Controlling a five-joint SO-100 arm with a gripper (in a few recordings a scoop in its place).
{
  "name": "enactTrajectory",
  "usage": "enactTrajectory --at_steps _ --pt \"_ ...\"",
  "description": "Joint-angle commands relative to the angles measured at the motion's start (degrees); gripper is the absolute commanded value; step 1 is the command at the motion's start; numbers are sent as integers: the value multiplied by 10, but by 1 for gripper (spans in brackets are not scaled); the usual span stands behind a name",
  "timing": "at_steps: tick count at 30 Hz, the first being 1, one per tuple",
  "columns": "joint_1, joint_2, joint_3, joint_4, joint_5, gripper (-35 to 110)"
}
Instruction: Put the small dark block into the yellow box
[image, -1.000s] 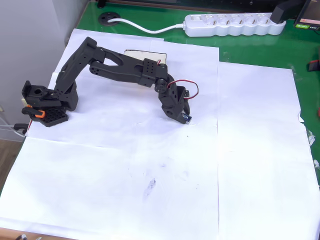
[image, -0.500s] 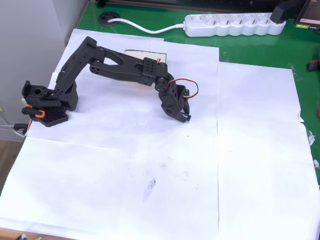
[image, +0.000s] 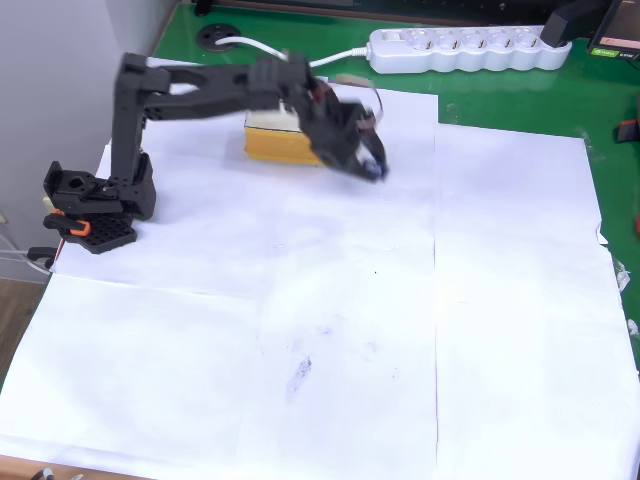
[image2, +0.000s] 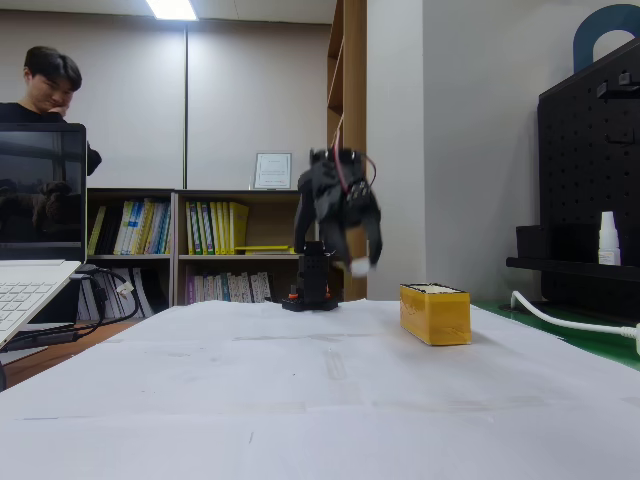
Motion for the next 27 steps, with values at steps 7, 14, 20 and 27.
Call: enactTrajectory --at_steps 7,14,20,27 --pt "-149 -130 9 155 -38 0" --pt "-190 -167 -146 83 -61 0" --pt "-203 -169 -216 19 -76 0" --pt "-234 -158 -218 -24 -74 0"
